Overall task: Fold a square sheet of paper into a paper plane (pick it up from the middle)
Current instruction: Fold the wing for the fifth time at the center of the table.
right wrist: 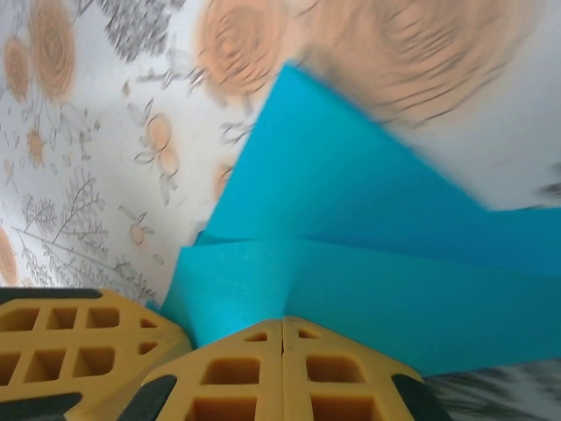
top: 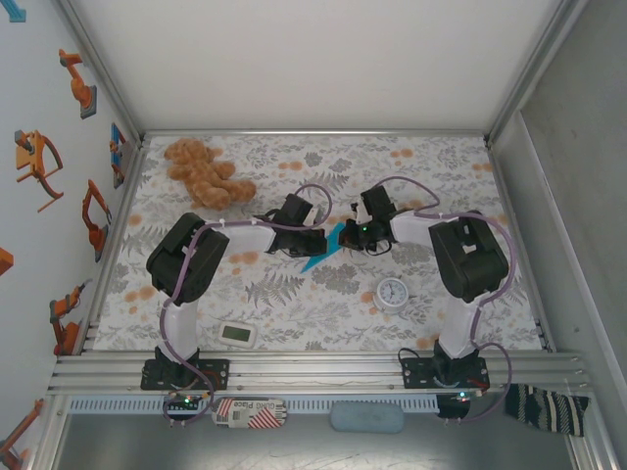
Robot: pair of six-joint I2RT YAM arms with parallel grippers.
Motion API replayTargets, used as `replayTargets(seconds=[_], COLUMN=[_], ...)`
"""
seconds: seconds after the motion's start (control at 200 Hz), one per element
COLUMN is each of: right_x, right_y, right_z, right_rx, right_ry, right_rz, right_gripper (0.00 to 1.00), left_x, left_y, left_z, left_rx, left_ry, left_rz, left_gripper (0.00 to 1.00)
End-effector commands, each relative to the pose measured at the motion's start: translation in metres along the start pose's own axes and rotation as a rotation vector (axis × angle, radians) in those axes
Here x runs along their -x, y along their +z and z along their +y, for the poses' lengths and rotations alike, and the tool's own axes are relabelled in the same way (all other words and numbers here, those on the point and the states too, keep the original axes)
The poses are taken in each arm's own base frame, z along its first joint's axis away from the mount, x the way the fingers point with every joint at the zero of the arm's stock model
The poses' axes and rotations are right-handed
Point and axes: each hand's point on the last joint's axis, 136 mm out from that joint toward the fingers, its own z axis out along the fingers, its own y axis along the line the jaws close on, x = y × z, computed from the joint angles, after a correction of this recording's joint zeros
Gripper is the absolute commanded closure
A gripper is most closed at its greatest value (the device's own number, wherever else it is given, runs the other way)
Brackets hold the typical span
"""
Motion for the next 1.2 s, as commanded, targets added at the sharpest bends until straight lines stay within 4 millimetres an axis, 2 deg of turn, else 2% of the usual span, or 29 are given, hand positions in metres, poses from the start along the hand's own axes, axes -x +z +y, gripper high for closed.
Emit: replayTargets(seconds=[0.0,0.16,0.22,0.29,0.376,0.441,0.501,0.576,0.706,0.911,1.047,1.192], right_x=[0.026,0.048,0.055,0.062,0.070,0.070,0.065,0.052,0.028,0.016,0.009,-0.001], right_y=[-0.013,-0.024,-0.033,-0.045,-0.069,-0.085,-0.090,-0.084,-0.056,-0.012,0.007,0.017], right_z=[-0.042,-0.070,-0.074,-0.069,-0.050,-0.037,-0.029,-0.018,0.004,0.034,0.029,0.012], right_rx=[-0.077,-0.064,-0.057,-0.061,-0.047,-0.033,-0.029,-0.013,0.027,0.106,0.092,0.040], right_ry=[0.053,0.128,0.138,0.116,0.079,0.057,0.047,0.038,0.022,0.021,0.034,0.041], right_rz=[-0.078,-0.115,-0.135,-0.161,-0.214,-0.250,-0.260,-0.238,-0.163,-0.083,-0.036,-0.003], right_gripper=[1.00,1.00,1.00,1.00,1.00,1.00,1.00,1.00,1.00,1.00,1.00,1.00], left_x=[-0.069,-0.067,-0.064,-0.059,-0.052,-0.048,-0.045,-0.040,-0.034,-0.028,-0.020,-0.002], left_y=[0.006,0.006,0.006,0.005,0.003,0.002,0.001,0.000,-0.002,-0.006,-0.011,-0.026], left_z=[0.070,0.067,0.063,0.059,0.052,0.047,0.043,0.039,0.032,0.021,0.008,-0.019], left_rx=[0.236,0.224,0.212,0.198,0.179,0.168,0.160,0.148,0.130,0.089,0.043,-0.046], left_ry=[-0.083,-0.080,-0.074,-0.068,-0.062,-0.056,-0.054,-0.054,-0.055,-0.066,-0.055,-0.005], left_rz=[0.200,0.194,0.189,0.182,0.169,0.160,0.156,0.145,0.134,0.118,0.094,0.038], left_gripper=[1.00,1.00,1.00,1.00,1.00,0.99,0.98,0.98,0.96,0.92,0.89,0.84])
